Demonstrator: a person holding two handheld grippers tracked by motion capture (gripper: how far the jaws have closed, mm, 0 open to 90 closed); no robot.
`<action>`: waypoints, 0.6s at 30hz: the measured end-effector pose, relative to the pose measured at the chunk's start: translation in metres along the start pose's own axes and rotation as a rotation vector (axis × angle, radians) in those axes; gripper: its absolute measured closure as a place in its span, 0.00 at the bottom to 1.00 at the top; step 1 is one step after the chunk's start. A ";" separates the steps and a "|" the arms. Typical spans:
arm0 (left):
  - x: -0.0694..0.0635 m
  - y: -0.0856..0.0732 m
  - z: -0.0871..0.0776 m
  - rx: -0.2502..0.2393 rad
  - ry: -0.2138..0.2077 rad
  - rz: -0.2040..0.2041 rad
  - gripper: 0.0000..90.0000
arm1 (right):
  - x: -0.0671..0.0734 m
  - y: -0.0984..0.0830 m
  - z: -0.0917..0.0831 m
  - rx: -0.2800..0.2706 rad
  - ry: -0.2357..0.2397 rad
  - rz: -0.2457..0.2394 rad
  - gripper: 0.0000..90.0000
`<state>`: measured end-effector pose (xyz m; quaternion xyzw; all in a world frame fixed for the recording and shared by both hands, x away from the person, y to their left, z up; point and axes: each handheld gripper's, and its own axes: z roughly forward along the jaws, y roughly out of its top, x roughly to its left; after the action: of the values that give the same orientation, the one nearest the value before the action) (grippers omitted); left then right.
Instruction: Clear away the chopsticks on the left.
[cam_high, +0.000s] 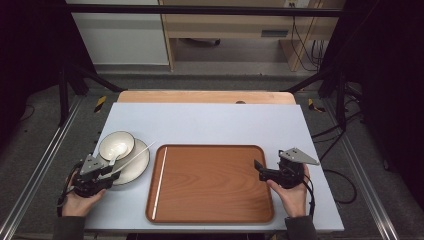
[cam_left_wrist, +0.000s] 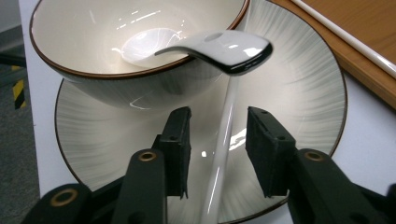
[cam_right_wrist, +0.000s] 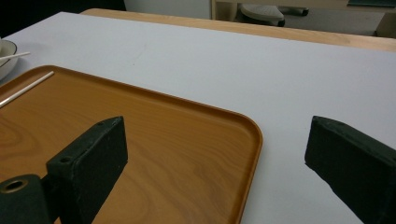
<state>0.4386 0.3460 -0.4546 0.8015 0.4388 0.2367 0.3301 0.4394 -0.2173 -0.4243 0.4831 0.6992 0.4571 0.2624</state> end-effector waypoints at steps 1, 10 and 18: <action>0.001 0.000 0.001 -0.002 -0.006 0.001 0.71 | 0.000 0.000 0.000 0.002 0.000 -0.001 0.07; -0.002 0.000 0.005 0.013 -0.031 0.007 0.81 | 0.003 0.000 0.003 0.010 0.001 -0.012 0.07; -0.006 0.000 0.004 0.022 -0.044 -0.003 0.89 | 0.003 -0.001 0.003 0.016 -0.002 -0.013 0.07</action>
<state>0.4388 0.3398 -0.4575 0.8095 0.4350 0.2137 0.3314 0.4406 -0.2137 -0.4264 0.4812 0.7056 0.4493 0.2621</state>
